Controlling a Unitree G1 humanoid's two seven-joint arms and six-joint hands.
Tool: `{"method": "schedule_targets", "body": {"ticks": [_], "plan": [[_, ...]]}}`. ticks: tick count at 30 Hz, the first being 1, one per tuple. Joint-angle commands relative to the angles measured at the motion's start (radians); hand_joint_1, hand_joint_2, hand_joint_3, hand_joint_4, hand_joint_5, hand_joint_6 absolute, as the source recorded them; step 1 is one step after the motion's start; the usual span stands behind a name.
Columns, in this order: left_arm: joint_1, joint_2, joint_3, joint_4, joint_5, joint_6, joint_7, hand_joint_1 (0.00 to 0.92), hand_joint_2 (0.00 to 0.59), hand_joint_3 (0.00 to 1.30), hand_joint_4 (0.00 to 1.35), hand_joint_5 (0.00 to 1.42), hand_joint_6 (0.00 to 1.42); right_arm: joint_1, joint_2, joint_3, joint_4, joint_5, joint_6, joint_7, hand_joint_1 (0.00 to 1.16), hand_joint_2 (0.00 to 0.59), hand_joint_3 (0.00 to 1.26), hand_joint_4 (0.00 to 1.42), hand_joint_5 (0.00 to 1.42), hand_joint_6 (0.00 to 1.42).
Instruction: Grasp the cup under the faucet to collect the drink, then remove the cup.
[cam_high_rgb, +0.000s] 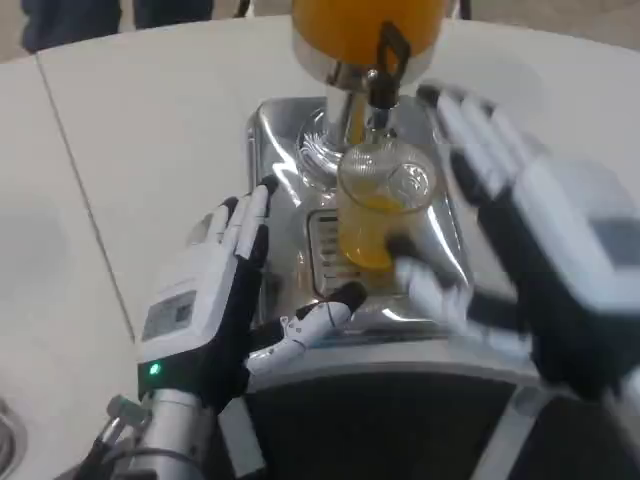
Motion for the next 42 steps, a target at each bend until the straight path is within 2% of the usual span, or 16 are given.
{"method": "schedule_targets", "body": {"ticks": [1, 5, 7, 10, 18, 22, 26, 30, 36, 42], "plan": [[-0.006, -0.015, -0.010, 0.023, -0.010, -0.032, 0.025, 0.105, 0.091, 0.00, 0.00, 0.00, 0.01, 0.144, -0.015, -0.015, -0.048, -0.002, -0.082, -0.004, 0.48, 0.473, 0.00, 0.00, 0.00, 0.05], [-0.033, -0.034, -0.010, 0.069, -0.022, -0.055, 0.045, 0.124, 0.087, 0.00, 0.00, 0.00, 0.02, 0.260, -0.022, -0.020, -0.090, -0.035, -0.172, -0.025, 0.54, 0.410, 0.00, 0.00, 0.00, 0.05], [-0.053, -0.042, -0.010, 0.099, -0.031, -0.066, 0.054, 0.143, 0.078, 0.00, 0.00, 0.00, 0.02, 0.308, -0.030, -0.035, -0.083, -0.064, -0.220, -0.040, 0.56, 0.392, 0.00, 0.00, 0.00, 0.05], [-0.095, -0.057, -0.016, 0.152, -0.045, -0.083, 0.069, 0.161, 0.074, 0.00, 0.00, 0.00, 0.03, 0.342, -0.045, -0.065, -0.068, -0.059, -0.266, -0.035, 0.61, 0.377, 0.00, 0.00, 0.00, 0.06], [-0.179, -0.105, -0.032, 0.278, -0.068, -0.122, 0.122, 0.151, 0.061, 0.00, 0.00, 0.00, 0.03, 0.308, -0.067, -0.157, -0.073, 0.031, -0.263, 0.059, 0.62, 0.370, 0.00, 0.00, 0.00, 0.06], [-0.232, -0.128, -0.043, 0.356, -0.082, -0.133, 0.151, 0.153, 0.056, 0.00, 0.00, 0.00, 0.04, 0.290, -0.071, -0.182, -0.088, 0.057, -0.261, 0.111, 0.62, 0.368, 0.00, 0.00, 0.00, 0.06], [-0.273, -0.134, -0.052, 0.416, -0.091, -0.161, 0.170, 0.213, 0.047, 0.00, 0.00, 0.00, 0.04, 0.282, -0.071, -0.194, -0.090, 0.062, -0.262, 0.147, 0.62, 0.368, 0.00, 0.00, 0.00, 0.06], [-0.311, -0.143, -0.056, 0.476, -0.098, -0.175, 0.186, 0.223, 0.045, 0.00, 0.00, 0.00, 0.04, 0.274, -0.071, -0.202, -0.080, 0.069, -0.267, 0.158, 0.62, 0.367, 0.00, 0.00, 0.00, 0.07], [-0.362, -0.167, -0.066, 0.563, -0.092, -0.175, 0.240, 0.250, 0.043, 0.00, 0.00, 0.02, 0.07, 0.245, -0.051, -0.183, -0.051, 0.067, -0.257, 0.166, 0.62, 0.367, 0.00, 0.00, 0.00, 0.08], [-0.430, -0.191, -0.060, 0.661, -0.117, -0.191, 0.298, 0.259, 0.049, 0.00, 0.00, 0.06, 0.11, 0.235, -0.048, -0.187, -0.027, 0.061, -0.248, 0.177, 0.62, 0.367, 0.00, 0.00, 0.00, 0.08]]}}
